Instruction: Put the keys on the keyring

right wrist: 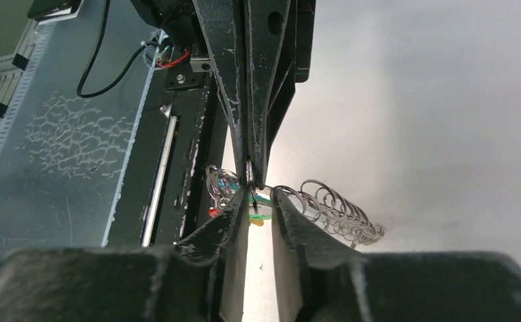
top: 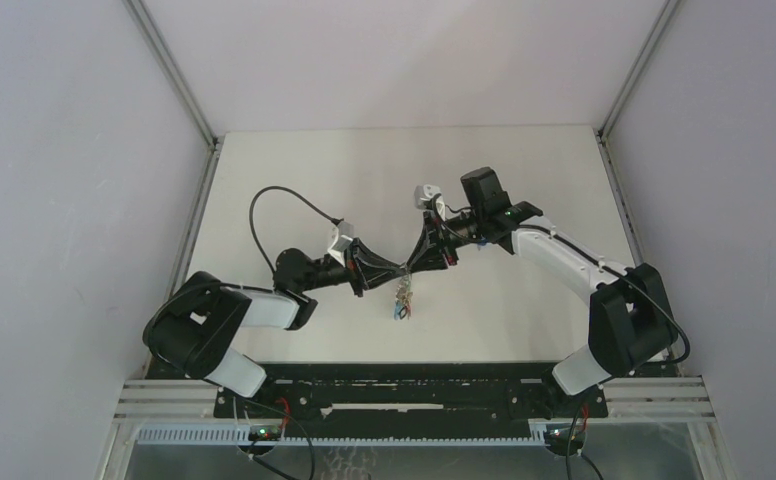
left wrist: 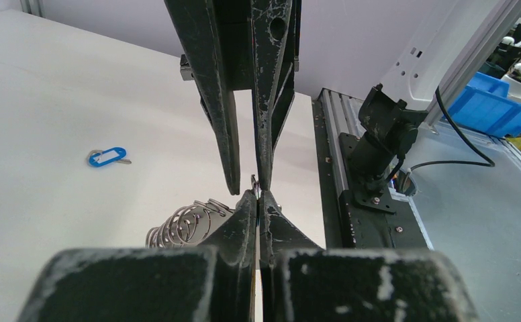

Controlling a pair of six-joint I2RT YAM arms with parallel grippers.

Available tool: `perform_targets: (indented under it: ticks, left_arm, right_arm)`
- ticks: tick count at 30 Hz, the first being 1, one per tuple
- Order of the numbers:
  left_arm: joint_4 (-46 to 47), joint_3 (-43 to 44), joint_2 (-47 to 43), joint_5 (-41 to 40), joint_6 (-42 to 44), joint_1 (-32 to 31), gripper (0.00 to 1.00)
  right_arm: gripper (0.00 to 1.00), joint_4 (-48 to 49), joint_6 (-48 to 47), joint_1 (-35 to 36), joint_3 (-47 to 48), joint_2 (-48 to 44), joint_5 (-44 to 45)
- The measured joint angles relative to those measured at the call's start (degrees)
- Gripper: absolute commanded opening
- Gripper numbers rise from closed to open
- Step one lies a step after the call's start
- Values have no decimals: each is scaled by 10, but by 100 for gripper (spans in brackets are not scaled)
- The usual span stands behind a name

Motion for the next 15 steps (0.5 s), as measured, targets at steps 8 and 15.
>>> perform_targets:
  ticks: [8,15]
  left_arm:
    - [-8,0,-3,-6,0,0,0]
    - [-16,-1,-19,-6,0,0,0]
  right_arm:
    - [0,-16,-18,-5,0,1,-10]
    - [0,-48,-41,-12,0,2,-14]
